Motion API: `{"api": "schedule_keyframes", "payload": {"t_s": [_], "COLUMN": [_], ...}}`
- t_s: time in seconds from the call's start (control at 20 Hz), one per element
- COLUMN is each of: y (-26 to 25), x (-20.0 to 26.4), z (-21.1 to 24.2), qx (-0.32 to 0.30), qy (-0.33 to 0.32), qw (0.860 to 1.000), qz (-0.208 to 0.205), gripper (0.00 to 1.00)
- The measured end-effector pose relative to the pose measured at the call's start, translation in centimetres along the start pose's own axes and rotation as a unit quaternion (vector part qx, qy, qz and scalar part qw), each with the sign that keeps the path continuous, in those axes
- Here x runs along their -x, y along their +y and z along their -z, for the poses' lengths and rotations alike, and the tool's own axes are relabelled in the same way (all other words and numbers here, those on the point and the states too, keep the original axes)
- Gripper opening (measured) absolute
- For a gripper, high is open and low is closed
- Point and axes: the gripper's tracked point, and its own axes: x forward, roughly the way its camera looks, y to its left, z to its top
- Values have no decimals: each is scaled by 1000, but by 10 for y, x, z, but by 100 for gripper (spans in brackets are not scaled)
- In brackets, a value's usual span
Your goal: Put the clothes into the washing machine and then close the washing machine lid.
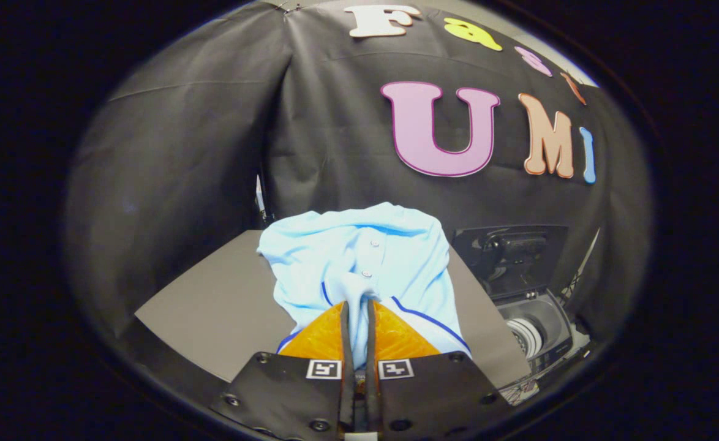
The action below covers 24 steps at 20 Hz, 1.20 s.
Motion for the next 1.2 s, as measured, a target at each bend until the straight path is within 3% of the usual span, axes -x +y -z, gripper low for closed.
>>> {"api": "schedule_keyframes", "payload": {"t_s": [0.2, 0.45, 1.0, 1.2], "y": [-6, -7, -30, -62], "x": [13, 16, 48, 57], "z": [6, 8, 8, 1], "qx": [8, 6, 43, 67], "qy": [8, 5, -35, -54], "qw": [1000, 1000, 996, 991], "qz": [25, 28, 68, 105], "gripper": [8, 8, 7, 7]}}
